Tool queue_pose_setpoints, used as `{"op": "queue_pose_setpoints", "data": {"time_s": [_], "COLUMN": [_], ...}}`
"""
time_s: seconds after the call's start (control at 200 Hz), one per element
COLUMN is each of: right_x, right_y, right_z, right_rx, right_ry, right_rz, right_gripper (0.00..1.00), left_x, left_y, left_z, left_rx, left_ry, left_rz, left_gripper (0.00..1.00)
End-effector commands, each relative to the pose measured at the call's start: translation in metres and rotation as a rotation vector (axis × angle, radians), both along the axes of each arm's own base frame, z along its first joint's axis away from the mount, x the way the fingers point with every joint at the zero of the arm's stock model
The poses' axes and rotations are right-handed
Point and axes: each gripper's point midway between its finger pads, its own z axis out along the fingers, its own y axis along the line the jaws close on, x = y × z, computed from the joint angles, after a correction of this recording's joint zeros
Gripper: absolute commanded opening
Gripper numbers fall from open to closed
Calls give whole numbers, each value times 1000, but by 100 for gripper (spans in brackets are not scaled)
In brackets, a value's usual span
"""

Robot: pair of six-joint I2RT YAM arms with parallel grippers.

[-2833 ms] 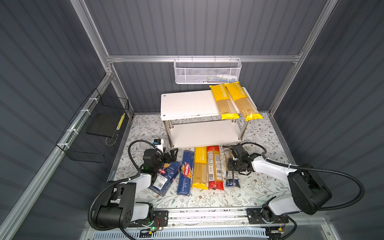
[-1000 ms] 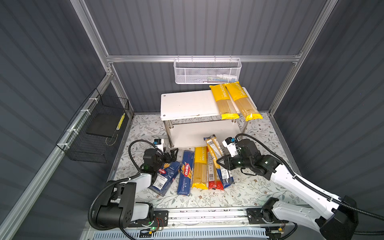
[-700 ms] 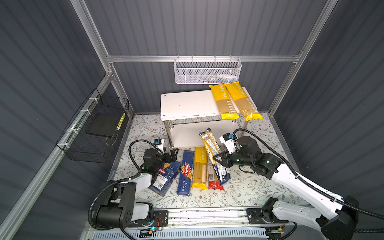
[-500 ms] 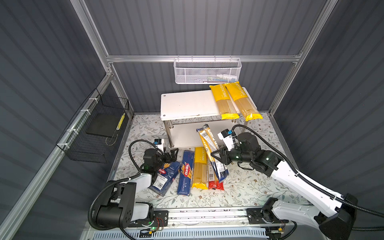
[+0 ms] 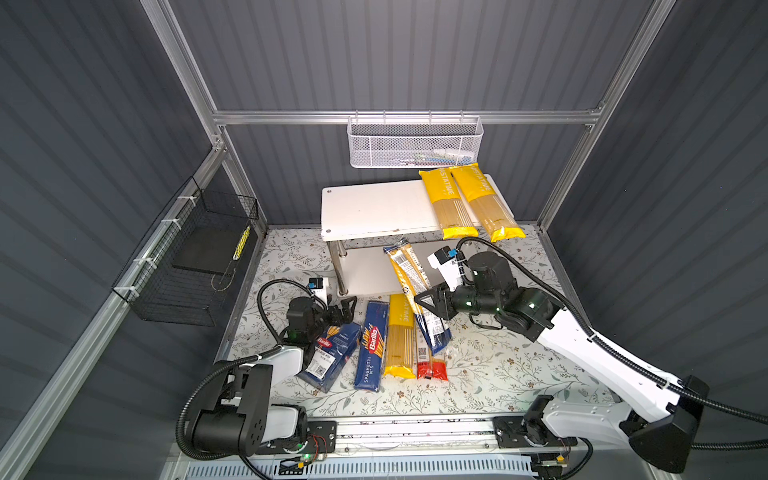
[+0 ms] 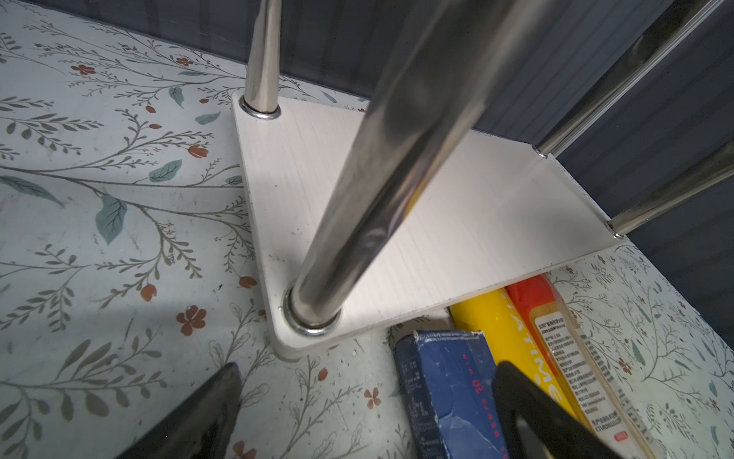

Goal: Place and organize the pasta boxes and bags onto the shelf
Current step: 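Lift the clear spaghetti bag upright with the right gripper toward the shelf, then carry the clear spaghetti bag over the top shelf beside the yellow bags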

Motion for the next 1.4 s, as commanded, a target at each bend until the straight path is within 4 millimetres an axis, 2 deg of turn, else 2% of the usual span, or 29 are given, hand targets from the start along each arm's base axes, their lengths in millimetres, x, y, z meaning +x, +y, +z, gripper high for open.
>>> {"op": "queue_pose_setpoints", "data": {"time_s": [0.0, 0.16, 0.36, 0.61, 1.391], "right_x": [11, 24, 39, 66, 133], "right_y": [6, 12, 17, 20, 22], "right_z": [59, 75, 106, 111, 181], "right_rx": [105, 103, 119, 45, -40], "right_ry": [-145, -160, -222, -184, -430], "right_rz": [-22, -49, -80, -177, -347], "right_gripper": [22, 21, 21, 21, 21], "left_x": [-19, -18, -19, -17, -17], "left_y": [-9, -9, -10, -10, -11], "left_z": [-33, -33, -33, -34, -35], "left_rx": [-4, -4, -4, -3, 0], "left_ry": [144, 146, 145, 153, 157], "left_rz": [-44, -44, -46, -46, -48], "left_gripper": [99, 99, 99, 99, 99]}}
